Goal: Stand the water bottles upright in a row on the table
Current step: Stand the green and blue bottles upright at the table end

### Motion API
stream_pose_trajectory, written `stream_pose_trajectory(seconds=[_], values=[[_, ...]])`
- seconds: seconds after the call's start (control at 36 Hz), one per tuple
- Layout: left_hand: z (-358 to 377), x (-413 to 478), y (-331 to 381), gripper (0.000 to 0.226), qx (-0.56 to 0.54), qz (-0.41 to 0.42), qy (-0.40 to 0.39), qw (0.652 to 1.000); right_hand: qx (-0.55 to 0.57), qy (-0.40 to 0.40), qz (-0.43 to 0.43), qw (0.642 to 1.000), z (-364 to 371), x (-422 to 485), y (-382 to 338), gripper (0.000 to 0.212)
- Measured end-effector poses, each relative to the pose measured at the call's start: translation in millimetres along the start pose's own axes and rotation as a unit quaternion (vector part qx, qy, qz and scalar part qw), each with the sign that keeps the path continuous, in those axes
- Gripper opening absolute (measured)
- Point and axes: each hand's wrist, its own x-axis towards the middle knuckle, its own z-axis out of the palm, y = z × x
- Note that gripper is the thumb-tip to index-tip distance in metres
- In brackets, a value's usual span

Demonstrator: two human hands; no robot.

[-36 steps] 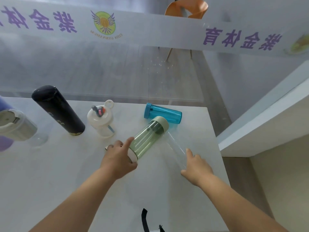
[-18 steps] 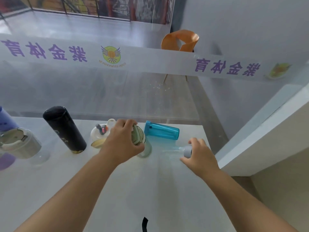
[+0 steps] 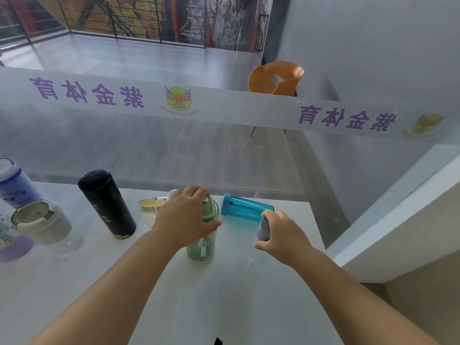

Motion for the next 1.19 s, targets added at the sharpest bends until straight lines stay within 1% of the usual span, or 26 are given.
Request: stream_pose_trajectory(seconds=[0.11,0.19,0.28,0.47,0.53,0.67,0.78,0.89,0.97,1.06,1.14,1.19], values=[[-2,-1,-5,0.077,0.045,-0.008,0.004,0.999,-0.007,-0.025,-0.022,0.999,3,3,-3,0.067],[-2,-2,-6,0.078,0.023,-0.014,-0.010,1.000,-0.013,-0.041,-0.024,0.999,3,3,-5,0.072],[-3,-3,-6,0.079,-0.003,-0.014,-0.028,1.000,-0.016,-0.041,-0.019,0.999,4,2,-7,0.072],[-14,-4,-3,0.074,-0.008,-0.004,-0.049,0.999,-0.017,-0.050,0.002,0.999,-2,-1,-8,0.080],[-19,-3,-1,0.068,0.001,0.003,-0.049,0.999,-0.014,-0.049,0.006,0.999,-6,-1,-8,0.078],[-31,2,5,0.059,0.017,0.030,-0.052,0.998,-0.003,-0.039,0.016,0.999,-17,-4,-8,0.066],[-39,4,12,0.055,0.030,0.049,-0.052,0.997,0.006,-0.039,0.012,0.999,-23,-8,-7,0.065],[-41,8,19,0.050,0.042,0.057,-0.052,0.996,0.052,-0.026,-0.002,0.998,-34,-9,-2,0.070],[-41,15,28,0.049,0.061,0.055,-0.056,0.995,0.073,-0.016,-0.030,0.997,-47,-3,8,0.061],[-40,26,35,0.048,0.075,0.048,-0.053,0.995,0.068,-0.011,-0.054,0.996,-60,12,22,0.052],[-37,40,41,0.048,0.083,0.031,-0.051,0.995,0.062,-0.016,-0.062,0.996,-66,34,38,0.051],[-33,51,44,0.048,0.090,0.019,-0.050,0.995,0.051,-0.038,-0.065,0.996,-65,50,48,0.050]])
